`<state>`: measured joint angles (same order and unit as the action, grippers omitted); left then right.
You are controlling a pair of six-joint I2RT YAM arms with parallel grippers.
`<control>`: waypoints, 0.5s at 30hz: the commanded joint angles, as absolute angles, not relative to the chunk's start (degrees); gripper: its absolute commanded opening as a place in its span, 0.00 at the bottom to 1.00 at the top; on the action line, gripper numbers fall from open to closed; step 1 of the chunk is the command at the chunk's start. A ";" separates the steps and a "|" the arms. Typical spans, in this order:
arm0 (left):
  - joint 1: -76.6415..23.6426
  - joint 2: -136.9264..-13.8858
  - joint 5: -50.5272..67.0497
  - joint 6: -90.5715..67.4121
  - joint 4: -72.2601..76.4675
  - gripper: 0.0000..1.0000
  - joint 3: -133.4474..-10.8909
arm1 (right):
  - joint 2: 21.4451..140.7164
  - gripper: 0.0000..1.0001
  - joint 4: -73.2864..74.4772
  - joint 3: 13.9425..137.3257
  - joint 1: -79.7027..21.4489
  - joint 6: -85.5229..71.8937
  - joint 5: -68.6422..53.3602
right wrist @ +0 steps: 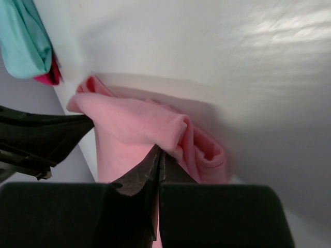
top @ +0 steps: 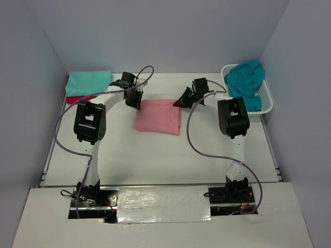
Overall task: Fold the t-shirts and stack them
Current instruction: Smooth out wrinkles on the folded tshirt, then put the neatly folded tshirt into the corner of the board with the left arm
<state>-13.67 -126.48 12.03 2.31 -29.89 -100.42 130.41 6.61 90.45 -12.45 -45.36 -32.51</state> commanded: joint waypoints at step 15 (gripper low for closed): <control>-8.17 -117.42 24.32 -5.10 -34.27 0.99 -97.94 | 121.04 0.41 18.01 101.97 -9.40 -35.95 -28.84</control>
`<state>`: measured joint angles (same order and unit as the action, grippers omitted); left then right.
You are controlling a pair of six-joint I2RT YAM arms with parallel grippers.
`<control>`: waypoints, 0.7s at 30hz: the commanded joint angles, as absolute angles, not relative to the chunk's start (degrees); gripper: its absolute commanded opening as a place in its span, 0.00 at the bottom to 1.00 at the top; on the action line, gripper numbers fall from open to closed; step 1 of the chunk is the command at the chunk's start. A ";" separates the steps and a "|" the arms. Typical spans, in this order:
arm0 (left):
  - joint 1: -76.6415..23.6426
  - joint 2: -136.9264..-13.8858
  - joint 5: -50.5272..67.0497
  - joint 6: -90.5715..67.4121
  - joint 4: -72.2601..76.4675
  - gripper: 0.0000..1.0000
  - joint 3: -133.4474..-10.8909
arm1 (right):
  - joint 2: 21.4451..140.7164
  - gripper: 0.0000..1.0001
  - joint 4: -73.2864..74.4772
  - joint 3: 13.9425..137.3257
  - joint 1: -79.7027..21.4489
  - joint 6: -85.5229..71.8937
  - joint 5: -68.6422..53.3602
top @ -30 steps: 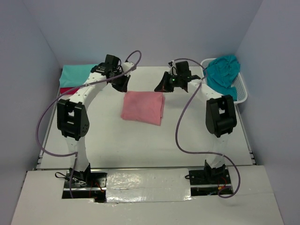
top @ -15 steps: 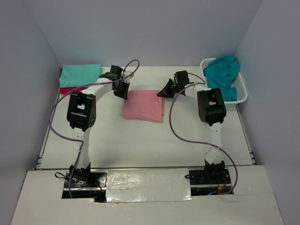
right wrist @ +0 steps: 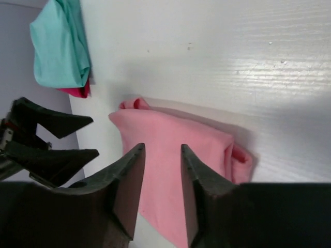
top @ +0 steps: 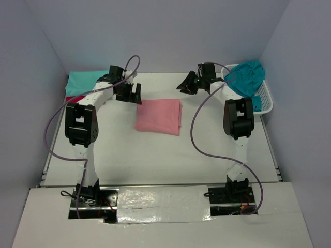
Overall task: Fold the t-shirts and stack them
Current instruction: Put the neatly folded tshirt into the corner of the board with the left arm
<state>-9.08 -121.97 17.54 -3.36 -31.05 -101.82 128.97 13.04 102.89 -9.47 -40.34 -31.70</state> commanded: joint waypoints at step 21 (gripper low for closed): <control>-10.63 -127.78 38.84 -16.69 -28.30 0.96 -82.18 | 120.84 0.39 13.28 77.08 -16.43 -37.26 -30.67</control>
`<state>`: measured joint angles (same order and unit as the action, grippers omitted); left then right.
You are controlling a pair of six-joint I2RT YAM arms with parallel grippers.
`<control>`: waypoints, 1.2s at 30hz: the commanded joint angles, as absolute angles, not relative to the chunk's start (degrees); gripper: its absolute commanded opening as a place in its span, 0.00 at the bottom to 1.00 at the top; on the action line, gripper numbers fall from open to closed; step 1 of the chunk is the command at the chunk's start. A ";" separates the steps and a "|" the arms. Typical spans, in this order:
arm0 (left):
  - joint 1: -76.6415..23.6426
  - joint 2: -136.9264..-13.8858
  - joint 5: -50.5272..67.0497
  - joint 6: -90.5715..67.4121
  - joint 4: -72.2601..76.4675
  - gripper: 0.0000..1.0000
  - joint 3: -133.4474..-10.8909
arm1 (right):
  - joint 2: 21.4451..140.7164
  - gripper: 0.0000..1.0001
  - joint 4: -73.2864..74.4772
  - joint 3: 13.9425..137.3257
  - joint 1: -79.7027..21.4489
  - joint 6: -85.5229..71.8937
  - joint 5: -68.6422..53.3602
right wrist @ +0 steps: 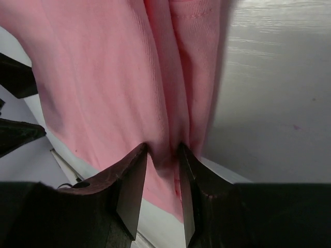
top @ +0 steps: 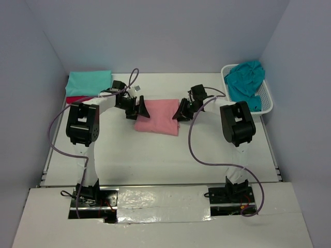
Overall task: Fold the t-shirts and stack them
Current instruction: Put the neatly folded tshirt into the corner of the board with the left arm
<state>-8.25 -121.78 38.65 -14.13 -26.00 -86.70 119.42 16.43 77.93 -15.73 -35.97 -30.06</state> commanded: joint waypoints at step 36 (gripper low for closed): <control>-6.33 -130.87 -25.31 19.24 -29.89 0.00 -129.37 | 108.54 0.39 29.53 79.63 -12.22 -22.33 -22.50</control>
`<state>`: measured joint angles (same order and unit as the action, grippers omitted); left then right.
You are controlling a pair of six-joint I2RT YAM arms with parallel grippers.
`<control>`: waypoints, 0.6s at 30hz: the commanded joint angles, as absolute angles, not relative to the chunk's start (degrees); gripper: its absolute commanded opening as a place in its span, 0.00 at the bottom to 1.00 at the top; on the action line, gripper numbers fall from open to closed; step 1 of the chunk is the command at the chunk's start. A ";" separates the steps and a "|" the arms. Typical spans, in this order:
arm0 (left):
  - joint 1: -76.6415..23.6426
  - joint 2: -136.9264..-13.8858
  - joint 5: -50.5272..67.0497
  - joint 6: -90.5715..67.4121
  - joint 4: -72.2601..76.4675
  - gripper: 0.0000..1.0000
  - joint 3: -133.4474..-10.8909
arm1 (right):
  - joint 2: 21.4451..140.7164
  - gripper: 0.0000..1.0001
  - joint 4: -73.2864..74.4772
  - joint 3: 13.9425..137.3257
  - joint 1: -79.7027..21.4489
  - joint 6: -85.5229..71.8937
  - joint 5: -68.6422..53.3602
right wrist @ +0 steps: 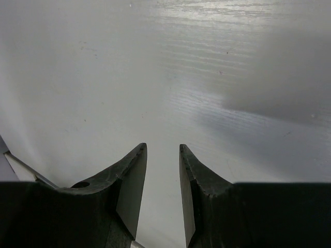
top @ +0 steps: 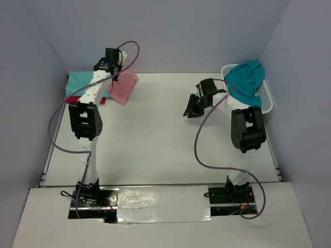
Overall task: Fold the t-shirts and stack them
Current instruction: Put the neatly folded tshirt into the corner of the board with the left arm
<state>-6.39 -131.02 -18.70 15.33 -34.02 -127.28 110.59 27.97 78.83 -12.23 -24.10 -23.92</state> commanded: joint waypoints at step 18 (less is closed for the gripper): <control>9.84 -127.35 -10.12 11.60 -34.36 0.00 -132.10 | 110.21 0.39 31.46 81.38 -12.30 -21.45 -22.68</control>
